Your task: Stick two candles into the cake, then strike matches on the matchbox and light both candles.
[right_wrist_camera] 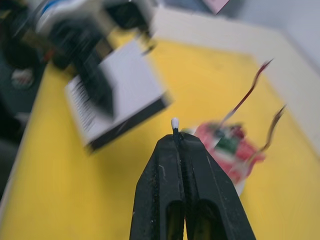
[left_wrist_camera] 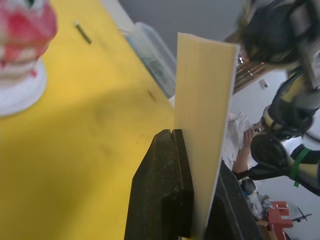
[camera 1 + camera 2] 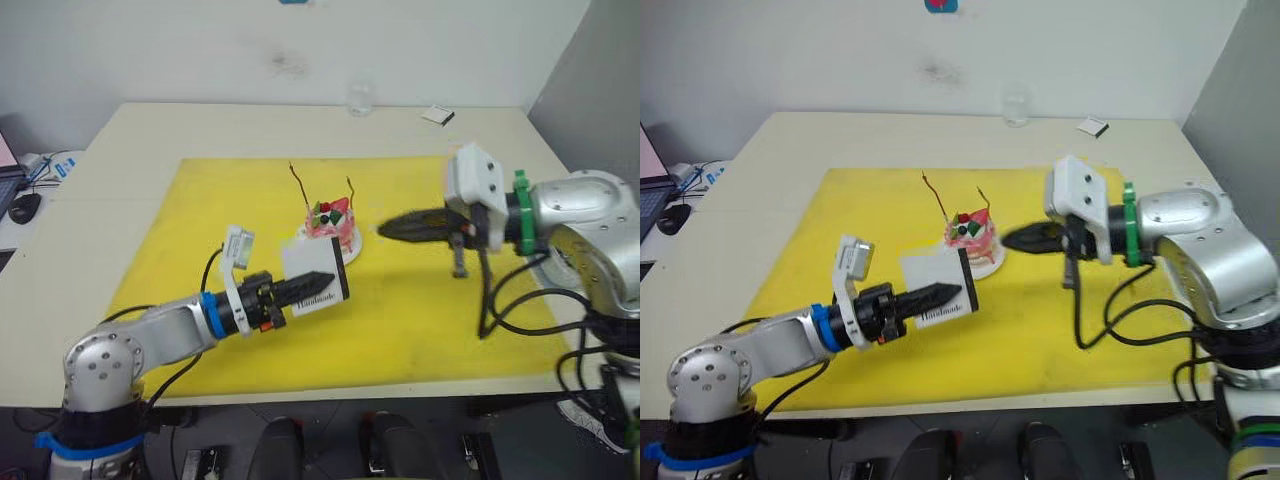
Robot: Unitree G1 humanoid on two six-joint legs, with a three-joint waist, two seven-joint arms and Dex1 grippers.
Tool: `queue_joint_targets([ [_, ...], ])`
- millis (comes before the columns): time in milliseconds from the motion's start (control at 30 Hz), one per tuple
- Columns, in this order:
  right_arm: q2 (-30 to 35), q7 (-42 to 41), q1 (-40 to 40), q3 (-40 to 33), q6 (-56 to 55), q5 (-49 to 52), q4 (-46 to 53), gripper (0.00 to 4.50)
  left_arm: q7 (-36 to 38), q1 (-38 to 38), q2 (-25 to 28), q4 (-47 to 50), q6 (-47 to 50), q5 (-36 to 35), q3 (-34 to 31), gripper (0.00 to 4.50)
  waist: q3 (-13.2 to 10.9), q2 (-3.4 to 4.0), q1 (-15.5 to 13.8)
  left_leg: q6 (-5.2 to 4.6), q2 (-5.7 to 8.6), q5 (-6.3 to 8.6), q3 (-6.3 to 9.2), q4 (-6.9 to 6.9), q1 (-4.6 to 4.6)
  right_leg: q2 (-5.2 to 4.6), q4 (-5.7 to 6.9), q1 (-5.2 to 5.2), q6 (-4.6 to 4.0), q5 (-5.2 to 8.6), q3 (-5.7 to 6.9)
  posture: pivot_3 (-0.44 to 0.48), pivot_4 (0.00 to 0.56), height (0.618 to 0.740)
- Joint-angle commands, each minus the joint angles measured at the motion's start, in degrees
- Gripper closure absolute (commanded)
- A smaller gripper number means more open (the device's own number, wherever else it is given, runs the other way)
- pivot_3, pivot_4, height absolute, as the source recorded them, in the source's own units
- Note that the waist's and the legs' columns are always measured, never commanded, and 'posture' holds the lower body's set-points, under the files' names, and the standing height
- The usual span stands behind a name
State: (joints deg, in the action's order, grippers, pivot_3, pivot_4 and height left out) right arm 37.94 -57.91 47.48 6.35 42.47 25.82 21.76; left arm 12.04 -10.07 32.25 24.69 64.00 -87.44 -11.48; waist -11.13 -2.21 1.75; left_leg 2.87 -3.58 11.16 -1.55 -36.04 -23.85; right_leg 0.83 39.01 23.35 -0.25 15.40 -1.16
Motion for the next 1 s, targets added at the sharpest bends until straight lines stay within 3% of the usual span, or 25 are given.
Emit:
queue_joint_targets([
  [33,0.4,1.8,0.2,-0.3,-0.2,-0.3,1.2,4.48,0.1,-0.1,0.0,2.0,-3.1,-0.6,-0.7,4.50,0.0,-0.02,-0.8,0.00,0.00,0.00,0.03,-0.01,-0.09,0.00,-0.04,0.01,0.01,0.01,0.06,0.000,0.150,0.740],
  [167,1.4,1.3,-1.1,-0.7,0.9,1.3,2.1,4.48,0.1,-0.5,0.9,1.5,-4.4,-1.5,-1.1,4.50,0.0,-0.02,-1.7,-0.02,0.01,0.01,0.00,0.01,-0.19,-0.16,-0.13,0.00,0.12,0.11,0.09,0.000,0.150,0.740],
  [267,-1.6,3.7,-0.3,-3.5,4.2,5.3,0.8,4.48,-0.1,-0.4,0.8,0.8,-5.6,-1.3,-1.0,4.50,0.0,-0.02,-1.6,-0.04,0.04,0.02,-0.11,0.00,-0.20,-0.20,-0.13,0.04,0.15,0.09,0.04,0.000,0.150,0.740],
  [367,-6.6,9.5,1.7,-12.0,18.3,18.9,-0.7,4.48,-1.1,-0.9,0.6,-0.1,-6.3,-4.1,-1.2,4.50,0.0,-0.02,-1.4,-0.04,0.02,0.02,-0.07,0.00,-0.15,-0.17,-0.03,0.04,0.15,0.08,0.03,0.000,0.150,0.740],
  [433,-6.7,11.0,1.8,-13.5,21.2,21.5,-0.4,4.48,-1.1,-1.1,1.0,-0.2,-6.4,-4.5,-1.1,4.50,0.0,-0.01,-1.4,-0.03,-0.02,0.02,0.02,-0.01,-0.15,-0.15,0.00,0.04,0.10,0.05,0.10,0.000,0.150,0.740],
  [533,-3.8,9.8,0.4,-10.3,17.1,17.8,1.4,4.48,-1.0,-1.5,1.4,-1.1,-6.6,-4.6,-0.8,4.50,0.0,-0.01,-1.5,-0.04,-0.01,0.02,0.09,0.02,-0.13,-0.02,-0.01,0.03,0.04,0.07,0.18,0.000,0.150,0.740],
  [667,-2.1,9.0,1.4,-1.0,2.3,4.9,0.0,4.48,0.2,-1.1,2.7,-1.3,-6.1,-4.0,-0.3,4.50,0.0,-0.01,-1.2,-0.04,-0.01,0.02,0.04,0.04,-0.14,0.01,-0.04,0.07,0.02,0.09,0.14,0.000,0.150,0.740],
  [833,-9.2,15.0,7.3,9.8,-16.0,-12.4,-9.4,4.48,0.9,0.0,3.2,-0.9,-6.5,-3.0,-0.1,4.50,0.0,0.00,0.1,-0.04,-0.03,0.02,0.01,0.04,-0.11,0.04,-0.01,0.08,0.03,0.08,0.10,0.000,0.150,0.740],
  [1000,-13.6,18.9,11.2,14.0,-23.7,-23.0,-16.2,4.48,0.5,0.8,3.1,0.1,-7.1,-2.6,-0.3,4.50,0.0,0.00,-0.1,-0.03,-0.05,0.02,0.05,0.07,-0.19,0.06,-0.02,0.13,0.03,0.09,0.13,0.000,0.150,0.740],
])
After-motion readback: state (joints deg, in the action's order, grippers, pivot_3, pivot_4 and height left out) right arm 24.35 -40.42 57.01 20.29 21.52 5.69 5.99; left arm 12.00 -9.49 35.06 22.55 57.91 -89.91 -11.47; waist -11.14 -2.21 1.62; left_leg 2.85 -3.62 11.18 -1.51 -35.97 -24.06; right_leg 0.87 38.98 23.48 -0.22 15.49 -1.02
